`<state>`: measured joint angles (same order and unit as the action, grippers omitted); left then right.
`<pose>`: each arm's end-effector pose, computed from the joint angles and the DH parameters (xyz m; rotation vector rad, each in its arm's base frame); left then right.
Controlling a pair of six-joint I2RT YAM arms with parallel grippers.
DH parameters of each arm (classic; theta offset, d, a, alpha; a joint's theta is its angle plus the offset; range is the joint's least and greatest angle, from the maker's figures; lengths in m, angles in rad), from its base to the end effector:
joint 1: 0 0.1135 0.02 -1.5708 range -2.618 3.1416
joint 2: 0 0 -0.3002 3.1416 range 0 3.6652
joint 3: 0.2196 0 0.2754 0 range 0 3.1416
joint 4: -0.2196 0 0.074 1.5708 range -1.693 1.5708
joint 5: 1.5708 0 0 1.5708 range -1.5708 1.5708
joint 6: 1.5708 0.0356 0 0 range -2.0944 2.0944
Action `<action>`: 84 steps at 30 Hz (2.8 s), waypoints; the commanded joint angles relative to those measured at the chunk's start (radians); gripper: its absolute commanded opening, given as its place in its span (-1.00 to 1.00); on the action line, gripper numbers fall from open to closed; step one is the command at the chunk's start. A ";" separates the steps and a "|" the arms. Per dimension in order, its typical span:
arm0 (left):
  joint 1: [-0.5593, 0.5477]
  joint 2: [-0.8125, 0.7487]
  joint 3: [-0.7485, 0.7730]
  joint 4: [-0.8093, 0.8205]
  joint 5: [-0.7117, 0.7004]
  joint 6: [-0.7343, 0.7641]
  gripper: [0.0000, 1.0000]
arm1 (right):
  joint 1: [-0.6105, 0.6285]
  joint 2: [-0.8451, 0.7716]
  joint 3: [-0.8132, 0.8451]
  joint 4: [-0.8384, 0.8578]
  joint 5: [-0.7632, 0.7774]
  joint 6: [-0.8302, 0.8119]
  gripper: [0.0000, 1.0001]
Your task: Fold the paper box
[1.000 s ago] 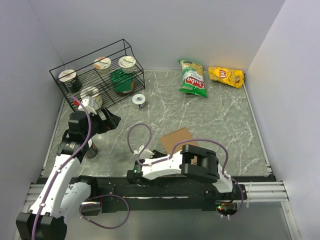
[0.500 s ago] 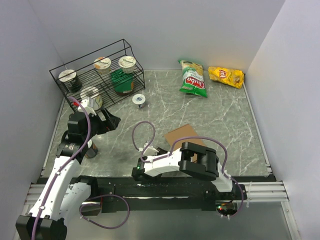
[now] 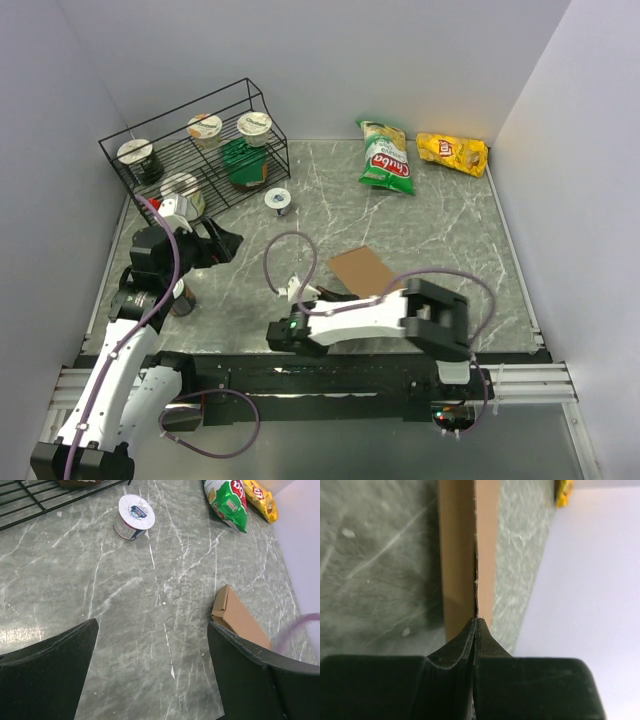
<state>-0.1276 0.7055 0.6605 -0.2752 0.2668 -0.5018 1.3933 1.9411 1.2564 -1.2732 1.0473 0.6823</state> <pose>0.1630 -0.0304 0.3219 -0.1751 1.9292 -0.6769 0.0904 0.3293 0.1848 -1.0055 1.9884 -1.0234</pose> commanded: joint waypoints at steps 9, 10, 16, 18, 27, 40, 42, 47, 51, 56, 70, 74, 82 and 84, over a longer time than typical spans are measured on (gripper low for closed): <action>0.005 0.025 0.083 0.048 0.110 0.121 0.93 | -0.131 -0.519 -0.058 0.495 -0.459 -0.645 -1.00; 0.005 0.034 0.094 0.053 0.132 0.132 0.92 | -0.169 -0.530 -0.060 0.511 -0.496 -0.674 -1.00; 0.005 0.162 0.149 0.113 0.482 0.224 0.98 | -0.293 -0.584 -0.083 0.619 -0.796 -0.855 -1.00; 0.003 0.241 0.171 0.119 0.570 0.267 0.90 | -0.350 -0.596 -0.113 0.655 -0.877 -0.891 -1.00; -0.171 0.518 0.364 0.021 0.471 0.460 0.60 | -0.537 -0.604 -0.143 0.699 -1.194 -1.020 -1.00; -0.239 0.739 0.475 -0.004 0.407 0.626 0.33 | -0.686 -0.579 -0.107 0.669 -1.398 -1.087 -1.00; -0.244 0.756 0.475 -0.001 0.404 0.631 0.26 | -0.694 -0.580 -0.107 0.667 -1.411 -1.086 -1.00; -0.268 0.758 0.462 0.039 0.348 0.637 -0.03 | -0.698 -0.576 -0.114 0.669 -1.419 -1.086 -1.00; -0.271 0.769 0.473 0.011 0.342 0.644 -0.22 | -0.700 -0.573 -0.118 0.672 -1.417 -1.081 -1.00; -0.280 0.747 0.438 0.004 0.348 0.654 -0.25 | -0.706 -0.571 -0.121 0.673 -1.412 -1.078 -1.00; -0.277 0.730 0.409 0.021 0.374 0.657 -0.02 | -0.709 -0.570 -0.117 0.669 -1.415 -1.072 -1.00; -0.277 0.761 0.439 -0.001 0.388 0.664 -0.18 | -0.708 -0.568 -0.118 0.667 -1.411 -1.072 -1.00; -0.279 0.775 0.439 0.016 0.402 0.657 -0.41 | -0.709 -0.564 -0.120 0.670 -1.411 -1.072 -1.00; -0.279 0.776 0.439 0.019 0.408 0.652 -0.47 | -0.711 -0.559 -0.118 0.669 -1.414 -1.072 -1.00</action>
<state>-0.4034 1.4727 1.0561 -0.2794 0.6312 0.1379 0.6880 1.3621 1.1385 -0.5850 -0.3527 -0.3901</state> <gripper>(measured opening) 0.295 0.007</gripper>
